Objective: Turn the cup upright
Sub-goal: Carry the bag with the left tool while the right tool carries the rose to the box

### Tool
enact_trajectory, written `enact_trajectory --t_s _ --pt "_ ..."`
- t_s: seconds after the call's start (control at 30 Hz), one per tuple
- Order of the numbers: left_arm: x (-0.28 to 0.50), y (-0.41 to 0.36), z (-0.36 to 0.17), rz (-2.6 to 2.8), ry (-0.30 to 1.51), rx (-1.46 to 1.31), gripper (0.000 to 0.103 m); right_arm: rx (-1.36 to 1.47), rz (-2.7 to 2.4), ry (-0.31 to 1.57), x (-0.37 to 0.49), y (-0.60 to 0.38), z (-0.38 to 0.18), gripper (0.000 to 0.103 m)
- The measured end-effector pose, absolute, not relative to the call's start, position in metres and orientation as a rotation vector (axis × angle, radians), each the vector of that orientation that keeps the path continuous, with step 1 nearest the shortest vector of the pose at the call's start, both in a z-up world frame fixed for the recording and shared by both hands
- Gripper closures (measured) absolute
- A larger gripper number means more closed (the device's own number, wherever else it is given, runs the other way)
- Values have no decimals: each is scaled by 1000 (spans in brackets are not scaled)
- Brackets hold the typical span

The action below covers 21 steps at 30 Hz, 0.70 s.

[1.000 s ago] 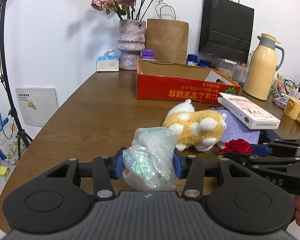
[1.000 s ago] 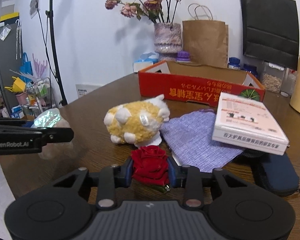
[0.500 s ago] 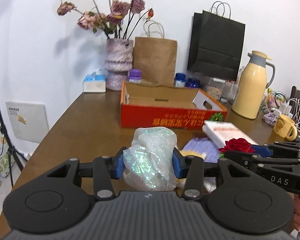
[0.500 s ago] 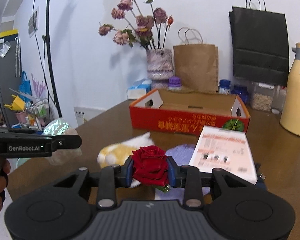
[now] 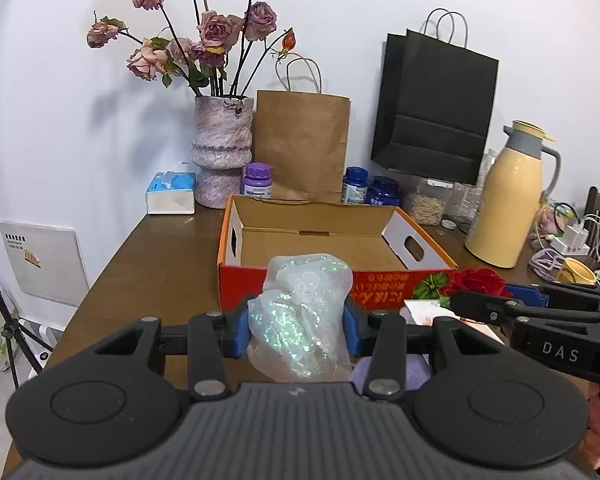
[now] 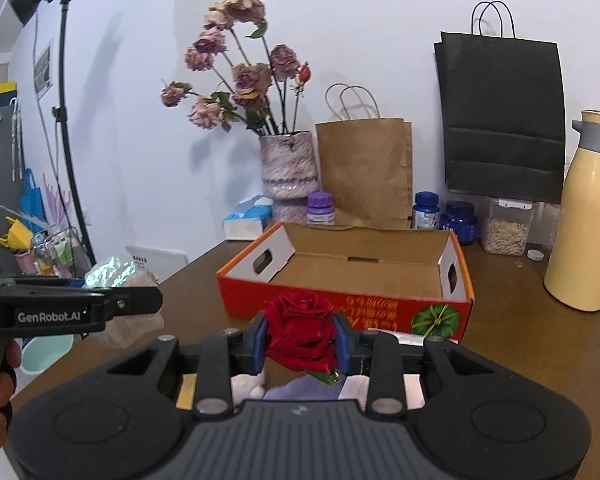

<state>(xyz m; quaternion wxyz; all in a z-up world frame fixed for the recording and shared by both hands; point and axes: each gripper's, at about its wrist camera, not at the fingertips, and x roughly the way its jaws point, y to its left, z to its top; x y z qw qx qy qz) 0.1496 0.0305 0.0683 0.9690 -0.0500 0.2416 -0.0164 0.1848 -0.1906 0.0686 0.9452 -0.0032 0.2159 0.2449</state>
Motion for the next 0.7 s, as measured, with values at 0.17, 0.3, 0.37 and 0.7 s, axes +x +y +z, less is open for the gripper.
enact_trajectory --t_s 0.17,0.3,0.37,0.7 --pt "179 28 78 -13 500 -96 59 11 488 452 214 -190 78 71" --pt "206 28 86 0 524 -103 59 14 474 462 236 -187 85 71" --pt "218 28 89 -1 530 -109 59 0 453 467 249 -184 88 71" --pt "280 24 90 55 583 -98 59 -25 413 514 314 -170 94 71"
